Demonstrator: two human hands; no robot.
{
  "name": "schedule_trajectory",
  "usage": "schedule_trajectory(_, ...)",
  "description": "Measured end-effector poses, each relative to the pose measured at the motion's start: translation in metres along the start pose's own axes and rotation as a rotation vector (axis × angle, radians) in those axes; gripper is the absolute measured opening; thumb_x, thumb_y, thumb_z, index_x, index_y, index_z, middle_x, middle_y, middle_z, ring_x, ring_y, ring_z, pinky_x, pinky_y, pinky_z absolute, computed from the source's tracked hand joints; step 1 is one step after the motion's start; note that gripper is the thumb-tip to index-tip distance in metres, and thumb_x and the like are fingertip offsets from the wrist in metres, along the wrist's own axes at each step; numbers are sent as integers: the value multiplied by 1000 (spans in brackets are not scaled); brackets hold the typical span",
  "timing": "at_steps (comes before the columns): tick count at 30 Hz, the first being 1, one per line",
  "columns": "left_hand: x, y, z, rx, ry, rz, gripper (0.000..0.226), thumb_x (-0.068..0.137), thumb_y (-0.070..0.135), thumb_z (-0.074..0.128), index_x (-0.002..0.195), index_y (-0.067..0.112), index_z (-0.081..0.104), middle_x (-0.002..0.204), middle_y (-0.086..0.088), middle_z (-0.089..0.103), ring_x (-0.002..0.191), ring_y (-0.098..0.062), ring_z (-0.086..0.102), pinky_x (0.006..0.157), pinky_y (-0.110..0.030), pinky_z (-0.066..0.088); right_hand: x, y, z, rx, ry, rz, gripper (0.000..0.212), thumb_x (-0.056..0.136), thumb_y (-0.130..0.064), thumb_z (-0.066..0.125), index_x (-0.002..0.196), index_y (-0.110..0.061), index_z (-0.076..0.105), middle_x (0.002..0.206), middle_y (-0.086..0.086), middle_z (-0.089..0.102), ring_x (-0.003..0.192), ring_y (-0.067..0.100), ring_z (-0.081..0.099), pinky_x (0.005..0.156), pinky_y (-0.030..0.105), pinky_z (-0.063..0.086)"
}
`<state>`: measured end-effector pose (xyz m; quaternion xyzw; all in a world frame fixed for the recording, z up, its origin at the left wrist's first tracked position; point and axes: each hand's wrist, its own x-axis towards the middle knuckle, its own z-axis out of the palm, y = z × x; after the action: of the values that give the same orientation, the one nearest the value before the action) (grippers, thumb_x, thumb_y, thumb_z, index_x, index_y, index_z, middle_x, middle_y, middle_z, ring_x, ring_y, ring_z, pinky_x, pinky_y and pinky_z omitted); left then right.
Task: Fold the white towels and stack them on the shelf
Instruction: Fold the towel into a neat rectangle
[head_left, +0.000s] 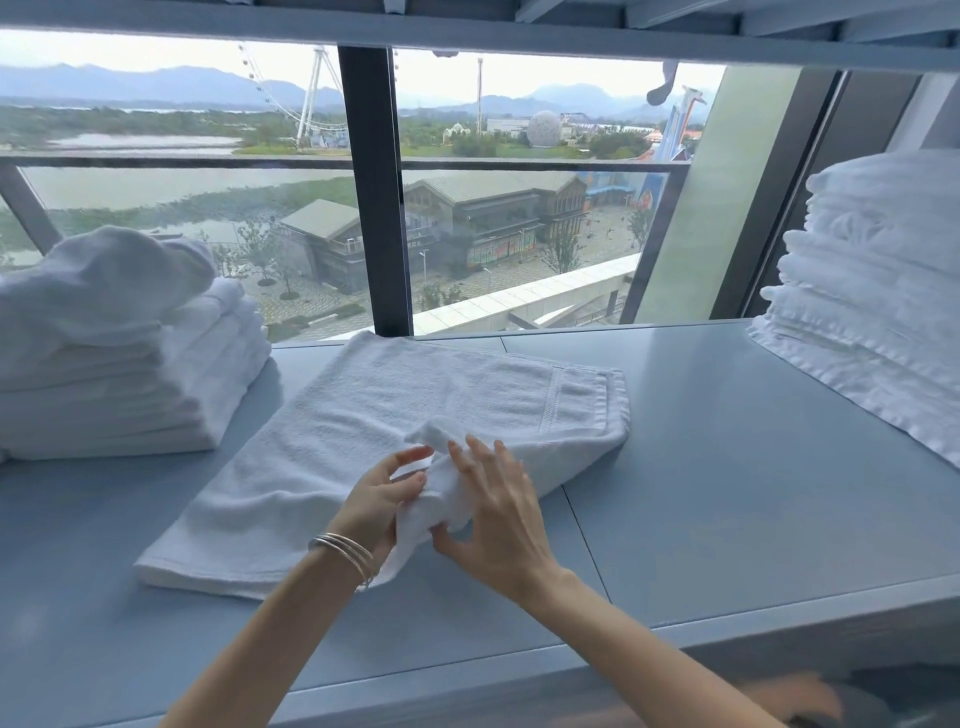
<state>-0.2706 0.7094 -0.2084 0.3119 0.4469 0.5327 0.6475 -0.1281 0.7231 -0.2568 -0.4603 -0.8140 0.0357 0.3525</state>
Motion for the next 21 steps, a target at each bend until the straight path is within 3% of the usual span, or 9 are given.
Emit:
schedule_trajectory(3, -2, 6, 8, 59, -40, 87, 28, 91, -10, 43, 110, 7, 55, 90, -14, 66, 61, -14, 68, 54, -24, 56, 3, 11, -11, -37, 147, -14, 65, 66, -15, 63, 127, -23, 41, 130, 5, 55, 105, 29, 61, 73, 37, 55)
schedule_trajectory(7, -8, 5, 10, 459, -236, 228, 26, 83, 0, 54, 105, 14, 58, 88, 1, 72, 76, -7, 66, 68, -18, 52, 7, 24, -58, -108, 277, -47, 35, 68, -10, 46, 99, -23, 58, 89, -6, 67, 69, 19, 62, 58, 27, 45)
schedule_trajectory(9, -12, 4, 9, 707, -404, 197, 31, 80, -4, 51, 102, 17, 61, 92, 3, 71, 87, -8, 65, 76, -20, 51, -1, 24, -92, -105, 111, -108, 27, 71, -14, 42, 84, -24, 63, 70, -10, 63, 63, 16, 60, 58, 27, 43)
schedule_trajectory(10, -15, 4, 9, 803, -475, 164, 36, 83, -11, 47, 100, 17, 62, 93, 4, 71, 91, -10, 67, 81, -24, 52, -7, 21, -112, -72, -110, -81, 28, 72, -18, 40, 84, -26, 64, 68, -12, 62, 64, 15, 61, 60, 27, 45)
schedule_trajectory(13, -8, 1, 9, 1161, -453, 258, 49, 87, -13, 38, 91, 28, 64, 90, 11, 71, 91, 0, 66, 83, -24, 50, -20, 24, -154, 140, -876, 113, 28, 84, -21, 50, 105, -31, 64, 84, -12, 68, 75, 4, 65, 70, 14, 47)
schedule_trajectory(14, -4, -3, 10, 1297, -364, 334, 44, 90, -6, 41, 94, 32, 64, 93, 11, 70, 91, 0, 64, 81, -25, 46, -22, 31, -156, 206, -903, 140, 25, 87, -20, 55, 109, -28, 64, 90, -9, 70, 79, 3, 66, 73, 12, 47)
schedule_trajectory(16, 7, -17, 13, 1538, -186, 377, 27, 97, 22, 44, 118, 33, 55, 121, 8, 59, 109, -10, 54, 91, -29, 40, -20, 56, -147, 220, -618, 182, 26, 90, -18, 58, 115, -25, 63, 101, -4, 70, 91, 3, 65, 85, 22, 49)
schedule_trajectory(18, 17, -40, 17, 1743, -137, 169, 43, 96, 48, 35, 138, 39, 32, 148, 11, 29, 137, -19, 26, 106, -52, 27, -20, 83, -127, 75, -434, 202, 34, 92, -20, 55, 126, -26, 56, 122, -4, 61, 111, 10, 57, 97, 31, 44)
schedule_trajectory(21, 29, -69, 19, 1912, -91, 77, 58, 87, 66, 10, 143, 50, 3, 156, 14, -9, 143, -27, -14, 99, -73, 2, -29, 117, -92, -68, -563, 226, 42, 95, -34, 46, 136, -33, 42, 146, -5, 37, 137, 17, 29, 112, 32, 25)
